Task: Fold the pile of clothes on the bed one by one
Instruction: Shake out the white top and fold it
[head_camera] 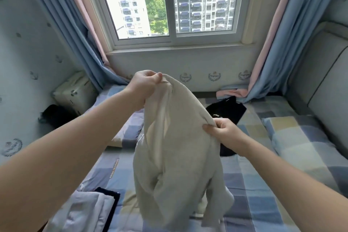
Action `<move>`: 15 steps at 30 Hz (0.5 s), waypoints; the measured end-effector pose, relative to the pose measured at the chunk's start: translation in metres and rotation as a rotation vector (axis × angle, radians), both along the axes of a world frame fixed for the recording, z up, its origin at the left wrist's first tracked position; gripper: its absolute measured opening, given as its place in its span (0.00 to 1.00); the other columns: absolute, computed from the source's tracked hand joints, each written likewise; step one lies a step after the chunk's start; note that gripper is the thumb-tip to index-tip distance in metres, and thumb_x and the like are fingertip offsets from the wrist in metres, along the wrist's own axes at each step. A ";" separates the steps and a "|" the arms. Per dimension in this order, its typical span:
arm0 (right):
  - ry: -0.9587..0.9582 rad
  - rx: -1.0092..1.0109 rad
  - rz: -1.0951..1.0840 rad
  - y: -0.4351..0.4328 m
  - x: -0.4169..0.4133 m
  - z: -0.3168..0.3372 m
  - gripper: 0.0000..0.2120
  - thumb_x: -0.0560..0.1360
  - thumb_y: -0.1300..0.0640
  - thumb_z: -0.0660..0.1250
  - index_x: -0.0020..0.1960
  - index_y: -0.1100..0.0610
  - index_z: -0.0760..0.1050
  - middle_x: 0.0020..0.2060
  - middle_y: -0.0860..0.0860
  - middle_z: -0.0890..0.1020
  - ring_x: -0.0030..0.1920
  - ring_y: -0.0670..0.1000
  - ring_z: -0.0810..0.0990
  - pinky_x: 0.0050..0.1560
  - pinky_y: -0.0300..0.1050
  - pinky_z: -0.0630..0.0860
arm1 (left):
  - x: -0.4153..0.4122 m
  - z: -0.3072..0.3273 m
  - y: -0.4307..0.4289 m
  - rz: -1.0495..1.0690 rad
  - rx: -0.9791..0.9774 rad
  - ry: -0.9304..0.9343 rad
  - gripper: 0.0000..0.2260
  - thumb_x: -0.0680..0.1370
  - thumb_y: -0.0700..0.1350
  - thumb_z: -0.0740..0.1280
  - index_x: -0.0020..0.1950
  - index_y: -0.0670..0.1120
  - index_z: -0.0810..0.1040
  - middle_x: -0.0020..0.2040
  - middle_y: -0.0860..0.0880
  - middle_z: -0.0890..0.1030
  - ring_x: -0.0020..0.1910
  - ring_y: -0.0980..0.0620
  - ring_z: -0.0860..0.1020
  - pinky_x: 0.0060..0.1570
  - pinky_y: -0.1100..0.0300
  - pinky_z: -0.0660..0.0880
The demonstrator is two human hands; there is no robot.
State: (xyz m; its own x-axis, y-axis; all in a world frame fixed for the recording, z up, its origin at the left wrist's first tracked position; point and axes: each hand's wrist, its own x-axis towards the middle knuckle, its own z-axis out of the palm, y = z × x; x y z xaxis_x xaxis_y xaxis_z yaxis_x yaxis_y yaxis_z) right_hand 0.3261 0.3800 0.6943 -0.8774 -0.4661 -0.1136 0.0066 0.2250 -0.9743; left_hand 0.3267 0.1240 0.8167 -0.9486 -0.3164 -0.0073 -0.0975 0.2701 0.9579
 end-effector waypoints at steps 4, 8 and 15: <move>-0.031 -0.240 -0.096 -0.004 -0.006 0.022 0.09 0.81 0.58 0.66 0.56 0.60 0.83 0.51 0.60 0.86 0.50 0.59 0.84 0.55 0.57 0.80 | 0.002 -0.011 0.001 -0.143 -0.030 -0.131 0.03 0.81 0.45 0.68 0.54 0.49 0.79 0.54 0.46 0.81 0.50 0.49 0.76 0.44 0.57 0.73; -0.064 -0.360 -0.119 0.005 -0.010 0.028 0.10 0.82 0.58 0.64 0.55 0.54 0.84 0.51 0.57 0.86 0.50 0.54 0.84 0.54 0.51 0.81 | 0.014 -0.030 0.029 -0.361 -0.187 -0.265 0.13 0.80 0.53 0.68 0.61 0.48 0.80 0.59 0.45 0.83 0.53 0.50 0.81 0.54 0.54 0.77; -0.094 -0.508 -0.122 -0.003 -0.011 0.046 0.10 0.83 0.59 0.62 0.52 0.56 0.82 0.41 0.53 0.85 0.40 0.49 0.84 0.40 0.43 0.81 | 0.039 -0.084 0.063 -0.676 -0.159 -0.543 0.25 0.72 0.70 0.70 0.63 0.57 0.79 0.60 0.59 0.82 0.60 0.55 0.80 0.59 0.58 0.77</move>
State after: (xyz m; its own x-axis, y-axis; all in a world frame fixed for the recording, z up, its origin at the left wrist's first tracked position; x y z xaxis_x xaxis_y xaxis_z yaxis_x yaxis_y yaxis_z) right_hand 0.3155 0.3773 0.7399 -0.9256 -0.3781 0.0196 0.0954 -0.2831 -0.9543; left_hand 0.3657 0.1873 0.7332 -0.8116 0.2755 -0.5152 -0.2998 0.5605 0.7720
